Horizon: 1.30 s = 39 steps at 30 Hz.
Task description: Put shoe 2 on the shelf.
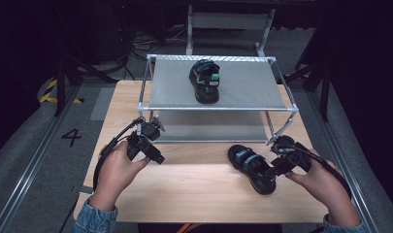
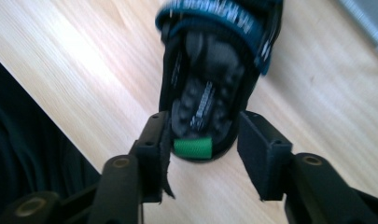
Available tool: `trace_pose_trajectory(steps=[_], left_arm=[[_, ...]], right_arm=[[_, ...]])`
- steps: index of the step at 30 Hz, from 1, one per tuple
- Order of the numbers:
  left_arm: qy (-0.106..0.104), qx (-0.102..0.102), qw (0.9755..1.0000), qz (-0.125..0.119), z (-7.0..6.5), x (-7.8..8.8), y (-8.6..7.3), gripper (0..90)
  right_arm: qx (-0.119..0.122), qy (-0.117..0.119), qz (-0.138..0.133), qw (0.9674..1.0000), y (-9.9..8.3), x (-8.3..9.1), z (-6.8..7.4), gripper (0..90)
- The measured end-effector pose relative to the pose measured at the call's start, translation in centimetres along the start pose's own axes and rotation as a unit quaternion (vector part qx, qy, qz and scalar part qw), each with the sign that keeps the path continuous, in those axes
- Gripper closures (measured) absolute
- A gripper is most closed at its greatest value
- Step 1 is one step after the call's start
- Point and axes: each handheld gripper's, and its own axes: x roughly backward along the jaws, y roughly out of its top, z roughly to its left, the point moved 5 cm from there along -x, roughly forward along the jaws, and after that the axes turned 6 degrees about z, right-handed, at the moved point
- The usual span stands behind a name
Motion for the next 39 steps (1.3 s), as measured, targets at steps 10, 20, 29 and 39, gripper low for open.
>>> trace_pose_trajectory(steps=[10, 20, 29, 39], left_arm=[[-0.003, 0.001, 1.0000, 0.002, 0.2, -0.3, 0.1, 47.5], [-0.004, 0.004, 1.0000, 0.004, 0.2, -0.4, -0.1, 47.5], [-0.005, 0.008, 0.9999, 0.004, 0.5, -0.4, -0.3, 47.0], [-0.006, 0.023, 0.9997, 0.009, 1.3, -0.6, -1.0, 45.6]], right_arm=[[0.015, 0.014, 0.011, 0.9997, 0.8, -0.2, 1.6, 80.6], [0.069, 0.027, 0.010, 0.9972, 2.8, -1.0, 4.7, 77.3], [0.053, 0.008, -0.012, 0.9985, 2.8, -0.3, 3.6, 53.4], [0.032, -0.036, -0.040, 0.9980, 3.5, -0.5, 0.6, 41.4]])
